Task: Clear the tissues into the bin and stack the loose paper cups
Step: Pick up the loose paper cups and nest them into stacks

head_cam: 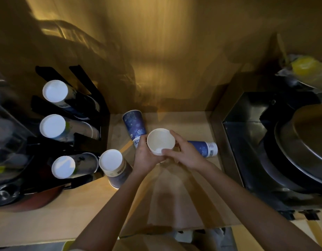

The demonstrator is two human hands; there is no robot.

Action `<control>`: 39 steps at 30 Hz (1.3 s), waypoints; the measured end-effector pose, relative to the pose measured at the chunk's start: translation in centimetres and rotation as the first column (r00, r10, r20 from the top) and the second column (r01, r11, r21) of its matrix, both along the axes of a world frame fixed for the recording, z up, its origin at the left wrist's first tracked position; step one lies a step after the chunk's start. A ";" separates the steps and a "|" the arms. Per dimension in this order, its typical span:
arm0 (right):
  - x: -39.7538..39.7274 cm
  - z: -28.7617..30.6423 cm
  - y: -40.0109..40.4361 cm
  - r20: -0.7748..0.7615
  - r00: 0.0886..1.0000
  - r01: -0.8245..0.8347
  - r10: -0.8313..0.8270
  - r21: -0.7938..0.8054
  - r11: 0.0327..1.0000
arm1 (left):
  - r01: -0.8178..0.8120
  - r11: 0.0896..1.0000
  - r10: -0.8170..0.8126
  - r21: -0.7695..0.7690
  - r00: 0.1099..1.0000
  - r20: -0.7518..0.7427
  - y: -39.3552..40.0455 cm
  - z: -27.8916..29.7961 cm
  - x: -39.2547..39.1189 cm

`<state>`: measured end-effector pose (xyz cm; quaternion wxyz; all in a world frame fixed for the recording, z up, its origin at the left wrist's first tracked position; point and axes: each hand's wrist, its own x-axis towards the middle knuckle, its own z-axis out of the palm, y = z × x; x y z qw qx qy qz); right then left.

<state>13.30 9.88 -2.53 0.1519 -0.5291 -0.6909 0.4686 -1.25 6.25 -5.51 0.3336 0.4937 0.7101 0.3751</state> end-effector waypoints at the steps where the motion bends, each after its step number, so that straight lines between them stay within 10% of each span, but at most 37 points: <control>1: 0.4 0.3 0.4 -0.099 0.994 0.041 -0.050 -0.092 0.995 | 0.001 1.000 -0.001 -0.009 1.000 -0.007 0.1 0.1 0.1; 5: 3.5 0.0 2.1 0.047 0.983 0.178 -0.179 0.018 0.984 | -0.003 1.000 0.003 -0.019 1.000 -0.013 0.9 0.6 0.1; 11: 6.5 -3.0 2.8 0.538 0.840 -0.198 0.064 0.196 0.960 | -0.030 0.998 0.031 0.047 0.999 -0.029 5.1 2.3 1.2; 33: 6.6 -8.0 3.0 0.420 0.900 0.008 -0.115 0.247 0.969 | 0.132 0.990 -0.134 -0.049 0.990 -0.040 11.1 -1.2 4.1; 39: 5.8 -8.6 2.6 0.395 0.903 0.075 -0.171 0.246 0.966 | -0.312 0.937 0.342 0.158 0.911 -0.231 7.7 -1.9 0.6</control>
